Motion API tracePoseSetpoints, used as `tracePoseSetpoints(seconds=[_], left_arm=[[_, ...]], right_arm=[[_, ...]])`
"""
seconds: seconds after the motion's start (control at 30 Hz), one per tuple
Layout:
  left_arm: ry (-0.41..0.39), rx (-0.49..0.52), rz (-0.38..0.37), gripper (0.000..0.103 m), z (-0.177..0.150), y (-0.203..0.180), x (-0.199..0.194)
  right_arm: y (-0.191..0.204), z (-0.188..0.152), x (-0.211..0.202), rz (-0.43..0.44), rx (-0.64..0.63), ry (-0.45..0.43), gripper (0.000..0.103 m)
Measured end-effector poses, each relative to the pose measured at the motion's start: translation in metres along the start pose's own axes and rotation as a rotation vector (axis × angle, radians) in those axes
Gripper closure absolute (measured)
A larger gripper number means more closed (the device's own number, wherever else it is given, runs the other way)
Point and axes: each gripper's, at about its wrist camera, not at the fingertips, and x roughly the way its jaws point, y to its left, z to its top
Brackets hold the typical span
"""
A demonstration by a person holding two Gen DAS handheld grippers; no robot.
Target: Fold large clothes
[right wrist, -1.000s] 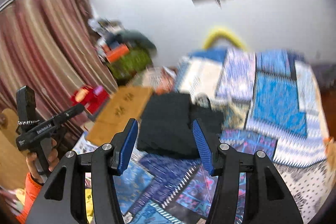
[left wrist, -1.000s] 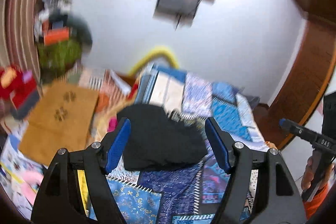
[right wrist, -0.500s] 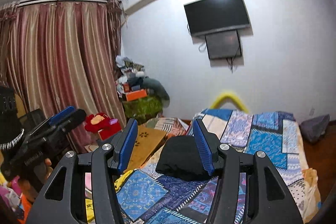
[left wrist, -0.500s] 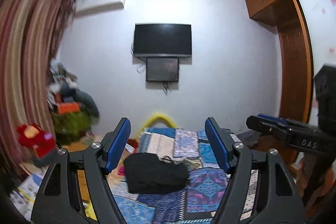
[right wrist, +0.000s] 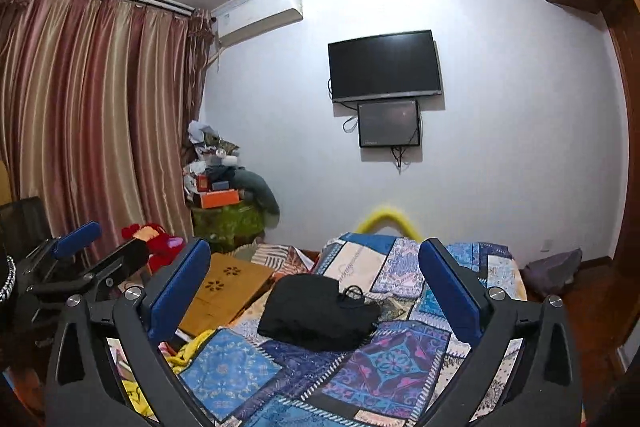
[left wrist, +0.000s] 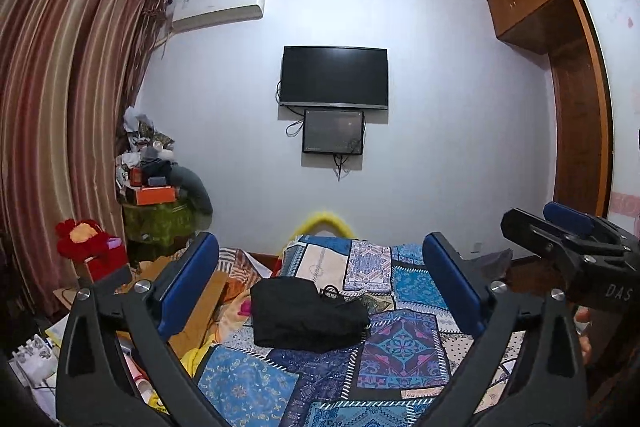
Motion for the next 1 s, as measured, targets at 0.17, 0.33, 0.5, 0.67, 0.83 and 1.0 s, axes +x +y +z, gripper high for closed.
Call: tracePoseSetpoints(seconds=[0.17,0.33,0.5,0.67,0.83,1.0], left_arm=[[0.010,0.015,0.011,0.001,-0.005,-0.003,-0.001],[0.008,0.039,0.028,0.001,-0.009,-0.009,-0.003],[0.013,0.042,0.033,0.001,-0.011,-0.011,-0.001],[0.015,0.050,0.047,0.001,-0.013,-0.009,0.000],[0.023,0.043,0.046,0.001,-0.015,-0.006,0.001],[0.027,0.033,0.050,0.001,-0.014,-0.003,0.003]], right_arm=[[-0.001,-0.005,0.003,0.000,0.003,0.026,0.000],[0.001,-0.005,0.004,0.000,-0.011,0.032,0.000],[0.003,-0.012,-0.001,-0.011,-0.015,0.035,0.000],[0.003,-0.011,-0.002,-0.008,-0.012,0.048,0.000],[0.002,-0.010,-0.006,-0.003,-0.007,0.052,0.000],[0.000,-0.007,-0.008,-0.004,-0.004,0.056,0.000]])
